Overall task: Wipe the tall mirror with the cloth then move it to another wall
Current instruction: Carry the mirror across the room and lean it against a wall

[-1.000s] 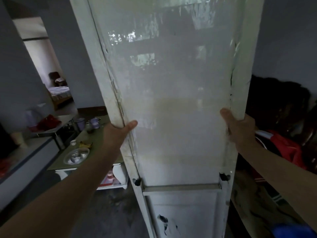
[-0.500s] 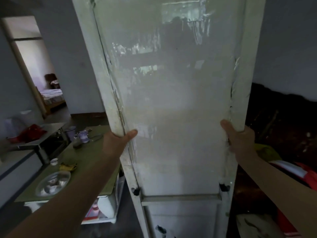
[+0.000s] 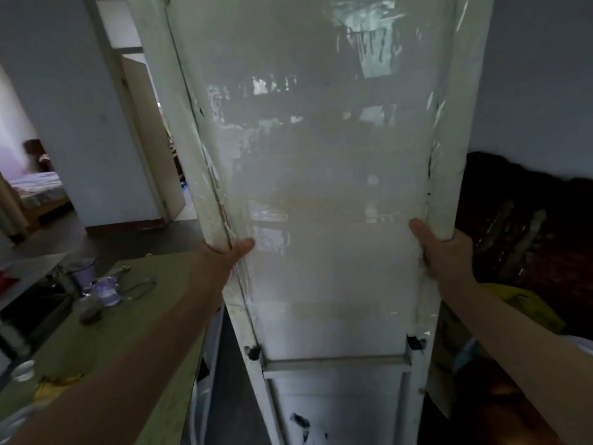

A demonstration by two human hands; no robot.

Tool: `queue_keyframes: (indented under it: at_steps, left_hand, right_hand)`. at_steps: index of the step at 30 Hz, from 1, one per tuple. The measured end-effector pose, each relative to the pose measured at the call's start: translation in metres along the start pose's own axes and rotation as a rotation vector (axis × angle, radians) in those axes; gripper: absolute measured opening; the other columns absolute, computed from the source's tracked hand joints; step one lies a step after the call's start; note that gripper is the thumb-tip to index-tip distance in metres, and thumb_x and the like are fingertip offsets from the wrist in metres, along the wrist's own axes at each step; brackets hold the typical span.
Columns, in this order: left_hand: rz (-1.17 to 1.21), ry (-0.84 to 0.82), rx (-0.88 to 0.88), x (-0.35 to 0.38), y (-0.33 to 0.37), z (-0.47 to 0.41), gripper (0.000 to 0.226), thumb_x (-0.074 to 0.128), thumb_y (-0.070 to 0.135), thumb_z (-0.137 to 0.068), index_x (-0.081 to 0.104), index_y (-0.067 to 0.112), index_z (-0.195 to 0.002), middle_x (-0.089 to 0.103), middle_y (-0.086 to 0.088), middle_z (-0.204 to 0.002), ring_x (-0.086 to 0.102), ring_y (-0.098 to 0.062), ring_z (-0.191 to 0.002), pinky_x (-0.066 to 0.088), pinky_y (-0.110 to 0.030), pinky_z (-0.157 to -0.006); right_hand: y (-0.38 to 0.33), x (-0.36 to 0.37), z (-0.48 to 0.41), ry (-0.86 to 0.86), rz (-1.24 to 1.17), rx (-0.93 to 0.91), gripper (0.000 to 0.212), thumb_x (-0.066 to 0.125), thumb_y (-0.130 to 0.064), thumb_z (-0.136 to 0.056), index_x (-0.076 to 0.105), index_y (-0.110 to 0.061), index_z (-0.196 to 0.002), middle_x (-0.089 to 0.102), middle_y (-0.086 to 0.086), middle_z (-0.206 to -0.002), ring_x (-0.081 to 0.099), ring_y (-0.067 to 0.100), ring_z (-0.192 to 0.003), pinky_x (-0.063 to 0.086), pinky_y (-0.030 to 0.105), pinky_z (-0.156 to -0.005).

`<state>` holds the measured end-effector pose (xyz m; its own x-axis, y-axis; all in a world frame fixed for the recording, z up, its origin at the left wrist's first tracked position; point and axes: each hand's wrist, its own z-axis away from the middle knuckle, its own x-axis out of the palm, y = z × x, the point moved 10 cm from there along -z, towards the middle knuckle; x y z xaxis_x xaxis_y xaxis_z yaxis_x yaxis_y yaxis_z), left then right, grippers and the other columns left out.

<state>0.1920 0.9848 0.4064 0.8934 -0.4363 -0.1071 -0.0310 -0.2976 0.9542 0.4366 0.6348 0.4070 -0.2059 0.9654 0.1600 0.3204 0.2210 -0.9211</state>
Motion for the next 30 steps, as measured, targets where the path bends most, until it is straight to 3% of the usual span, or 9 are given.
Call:
queue_keyframes:
  at_steps: [5, 10, 14, 17, 20, 22, 25, 28, 30]
  left_hand:
    - [-0.007, 0.022, 0.016, 0.044, -0.018, -0.087, 0.024, 0.083, 0.029, -0.066, 0.063, 0.024, -0.078, 0.065, 0.01, -0.073, 0.061, 0.0, -0.061, 0.046, -0.015, -0.052]
    - [-0.013, 0.073, -0.016, 0.078, -0.048, -0.169, 0.037, 0.084, 0.03, -0.064, 0.063, 0.016, -0.091, 0.064, 0.003, -0.083, 0.061, -0.007, -0.068, 0.046, -0.016, -0.056]
    - [-0.031, 0.125, -0.037, 0.095, -0.07, -0.24, 0.047, 0.085, 0.03, -0.063, 0.065, 0.009, -0.1, 0.065, -0.006, -0.094, 0.062, -0.017, -0.074, 0.047, -0.02, -0.061]
    - [-0.054, 0.146, -0.037, 0.105, -0.087, -0.293, 0.047, 0.084, 0.03, -0.064, 0.066, 0.005, -0.099, 0.066, -0.01, -0.093, 0.063, -0.022, -0.079, 0.048, -0.024, -0.065]
    - [-0.034, 0.132, -0.05, 0.118, -0.11, -0.351, 0.05, 0.084, 0.032, -0.064, 0.064, 0.005, -0.101, 0.066, -0.01, -0.095, 0.063, -0.023, -0.08, 0.05, -0.027, -0.068]
    - [-0.017, 0.124, -0.05, 0.127, -0.126, -0.39, 0.045, 0.084, 0.032, -0.064, 0.064, 0.008, -0.097, 0.067, -0.005, -0.089, 0.064, -0.017, -0.075, 0.049, -0.022, -0.061]
    - [0.022, 0.112, -0.038, 0.141, -0.151, -0.455, 0.031, 0.084, 0.028, -0.064, 0.063, 0.011, -0.08, 0.062, 0.004, -0.069, 0.057, -0.004, -0.06, 0.042, -0.007, -0.043]
    - [0.061, 0.079, -0.039, 0.166, -0.177, -0.52, 0.035, 0.083, 0.021, -0.066, 0.05, 0.015, -0.055, 0.048, 0.009, -0.049, 0.045, -0.003, -0.045, 0.034, -0.005, -0.037]
    - [0.098, 0.049, -0.07, 0.18, -0.192, -0.56, 0.035, 0.083, 0.02, -0.067, 0.052, 0.009, -0.054, 0.046, 0.012, -0.042, 0.045, -0.001, -0.042, 0.035, -0.006, -0.037]
  right_hand:
    - [0.041, 0.048, -0.082, -0.013, -0.033, -0.001, 0.032, 0.073, -0.05, -0.06, 0.066, -0.023, -0.077, 0.067, -0.003, -0.077, 0.065, -0.004, -0.056, 0.05, 0.012, -0.049]
    - [0.091, 0.099, -0.169, -0.062, -0.04, 0.033, 0.043, 0.073, -0.047, -0.066, 0.066, -0.016, -0.095, 0.067, -0.005, -0.084, 0.067, -0.001, -0.062, 0.05, 0.012, -0.049]
    - [0.126, 0.151, -0.235, -0.098, -0.015, 0.067, 0.021, 0.073, -0.043, -0.074, 0.065, -0.025, -0.081, 0.067, -0.005, -0.078, 0.066, 0.016, -0.07, 0.053, 0.027, -0.061]
    - [0.143, 0.192, -0.277, -0.113, -0.021, 0.057, 0.03, 0.073, -0.049, -0.066, 0.066, -0.026, -0.083, 0.069, -0.001, -0.088, 0.068, 0.02, -0.08, 0.056, 0.034, -0.071]
    - [0.162, 0.233, -0.316, -0.102, -0.026, 0.035, 0.03, 0.072, -0.053, -0.061, 0.065, -0.029, -0.077, 0.068, -0.006, -0.083, 0.067, 0.013, -0.074, 0.057, 0.033, -0.071]
    - [0.182, 0.258, -0.343, -0.087, -0.012, 0.035, 0.028, 0.074, -0.048, -0.066, 0.067, -0.025, -0.081, 0.069, -0.003, -0.085, 0.068, 0.016, -0.076, 0.057, 0.037, -0.075]
    - [0.212, 0.302, -0.386, -0.054, 0.015, 0.027, 0.04, 0.075, -0.036, -0.075, 0.068, -0.002, -0.094, 0.069, 0.025, -0.095, 0.067, 0.038, -0.084, 0.057, 0.048, -0.078]
    - [0.242, 0.338, -0.425, -0.021, 0.058, 0.056, 0.045, 0.076, -0.038, -0.074, 0.068, -0.003, -0.101, 0.07, 0.02, -0.1, 0.066, 0.032, -0.087, 0.054, 0.043, -0.082]
    - [0.262, 0.358, -0.451, -0.005, 0.059, 0.079, 0.04, 0.075, -0.032, -0.077, 0.068, -0.003, -0.105, 0.071, 0.014, -0.101, 0.067, 0.027, -0.087, 0.055, 0.039, -0.082]
